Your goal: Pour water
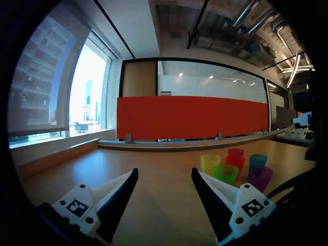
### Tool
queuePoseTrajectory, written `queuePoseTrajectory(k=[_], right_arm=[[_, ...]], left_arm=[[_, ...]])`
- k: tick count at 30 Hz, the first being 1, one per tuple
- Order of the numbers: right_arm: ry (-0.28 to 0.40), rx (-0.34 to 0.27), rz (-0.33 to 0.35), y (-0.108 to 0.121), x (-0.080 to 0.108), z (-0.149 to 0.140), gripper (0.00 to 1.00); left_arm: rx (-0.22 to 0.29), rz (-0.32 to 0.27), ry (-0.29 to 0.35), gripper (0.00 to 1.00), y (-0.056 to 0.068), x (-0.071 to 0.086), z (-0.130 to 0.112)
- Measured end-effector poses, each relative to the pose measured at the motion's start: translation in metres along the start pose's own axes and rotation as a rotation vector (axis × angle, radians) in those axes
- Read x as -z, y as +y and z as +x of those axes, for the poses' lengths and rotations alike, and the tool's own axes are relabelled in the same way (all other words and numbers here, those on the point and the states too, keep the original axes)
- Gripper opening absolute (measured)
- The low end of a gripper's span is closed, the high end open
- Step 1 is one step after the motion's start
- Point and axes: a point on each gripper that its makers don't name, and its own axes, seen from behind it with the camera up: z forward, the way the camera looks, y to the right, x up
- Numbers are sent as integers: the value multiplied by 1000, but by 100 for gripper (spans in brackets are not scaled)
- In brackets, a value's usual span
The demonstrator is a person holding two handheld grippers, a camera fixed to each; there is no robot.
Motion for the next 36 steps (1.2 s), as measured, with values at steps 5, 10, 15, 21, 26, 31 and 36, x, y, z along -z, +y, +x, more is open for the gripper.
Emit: queuePoseTrajectory(k=[5, 10, 15, 21, 26, 31, 36], right_arm=[[-1, -1, 0, 2, 0, -1, 100], [6, -3, -1, 4, 2, 1, 100], [24, -11, -5, 8, 6, 6, 100], [56, -37, 8, 13, 10, 9, 100], [69, -34, 40, 11, 12, 1, 100], [109, -4, 68, 11, 14, -8, 100], [129, -1, 88, 8, 11, -21, 100]], left_arm=[[-1, -1, 0, 96, 0, 0, 0], [-3, -1, -1, 96, 1, 0, 0], [-3, -1, -2, 96, 1, 0, 0], [-3, -1, -2, 96, 0, 0, 0], [-5, -1, -3, 96, 0, 1, 0], [-3, -1, -2, 96, 0, 0, 0], [-4, -1, -3, 96, 0, 0, 0]])
